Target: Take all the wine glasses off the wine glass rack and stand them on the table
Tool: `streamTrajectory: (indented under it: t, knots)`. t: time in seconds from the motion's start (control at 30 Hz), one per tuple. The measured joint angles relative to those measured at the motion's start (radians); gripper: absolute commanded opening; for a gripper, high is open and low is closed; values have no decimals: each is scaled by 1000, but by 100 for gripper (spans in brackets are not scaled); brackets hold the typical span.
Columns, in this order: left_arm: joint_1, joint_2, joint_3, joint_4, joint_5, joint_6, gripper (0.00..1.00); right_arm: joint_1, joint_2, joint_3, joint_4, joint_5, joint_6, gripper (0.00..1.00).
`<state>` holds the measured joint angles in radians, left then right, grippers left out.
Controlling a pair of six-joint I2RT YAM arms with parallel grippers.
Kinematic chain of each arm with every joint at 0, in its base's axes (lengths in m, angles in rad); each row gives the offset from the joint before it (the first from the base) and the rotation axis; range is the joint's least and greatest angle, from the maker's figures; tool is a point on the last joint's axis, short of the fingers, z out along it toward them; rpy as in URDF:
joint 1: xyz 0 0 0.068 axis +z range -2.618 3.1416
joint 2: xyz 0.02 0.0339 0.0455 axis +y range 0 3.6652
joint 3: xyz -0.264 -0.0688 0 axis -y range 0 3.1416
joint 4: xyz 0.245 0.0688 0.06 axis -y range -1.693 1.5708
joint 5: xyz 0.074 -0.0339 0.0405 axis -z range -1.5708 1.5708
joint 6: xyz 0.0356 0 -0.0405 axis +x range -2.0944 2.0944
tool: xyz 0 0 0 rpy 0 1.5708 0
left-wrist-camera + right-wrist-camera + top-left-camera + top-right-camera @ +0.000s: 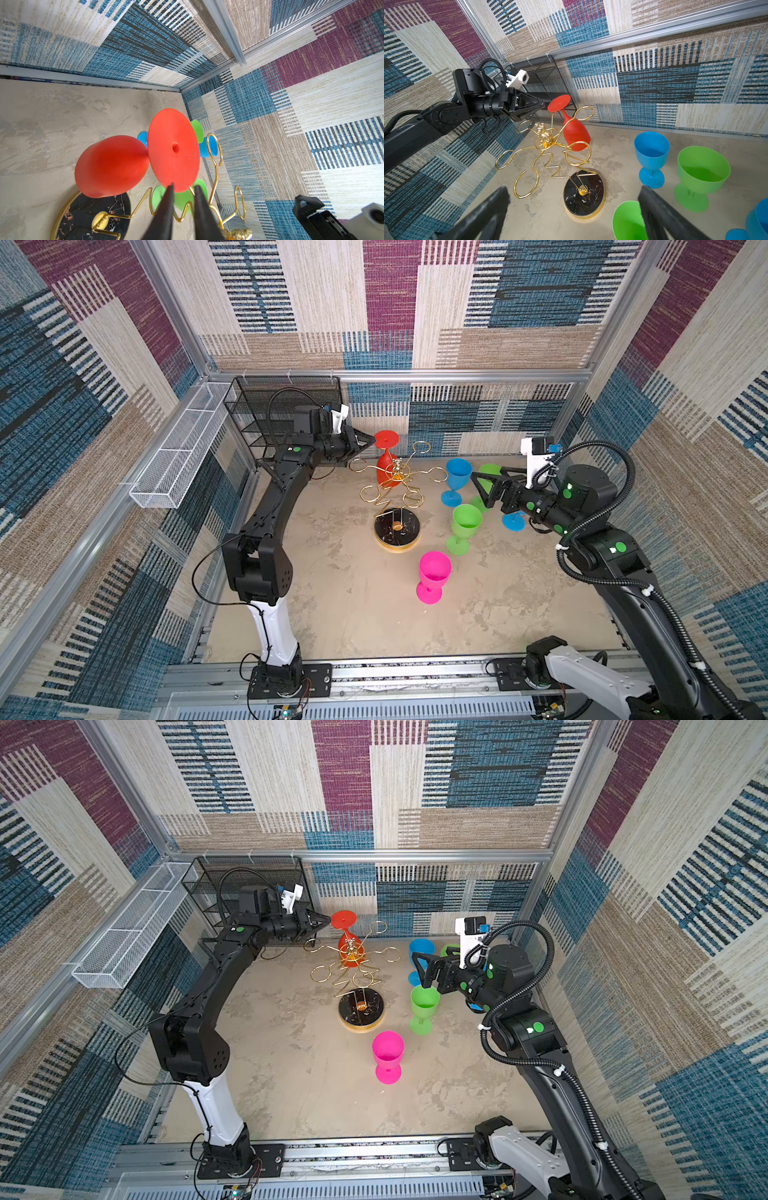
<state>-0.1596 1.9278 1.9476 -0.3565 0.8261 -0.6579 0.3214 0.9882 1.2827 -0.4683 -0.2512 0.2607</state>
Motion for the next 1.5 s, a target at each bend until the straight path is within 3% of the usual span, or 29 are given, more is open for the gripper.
streamTrajectory:
  t: [0.13,0.33,0.63,1.17,1.5]
  knots:
    - [-2,10,26,-26,-7,4,65,0,-1,0,0,0,0,99]
    - [-14,34,58,-53,-17,7,63,0,-1,0,0,0,0,99]
    - [-34,73,77,-58,-26,7,52,0,-4,0,0,12,0,99]
    - [-34,46,37,-37,-37,8,21,0,0,-2,0,19,0,99]
    - [-28,14,-22,17,-36,3,13,0,-5,-2,0,26,0,99]
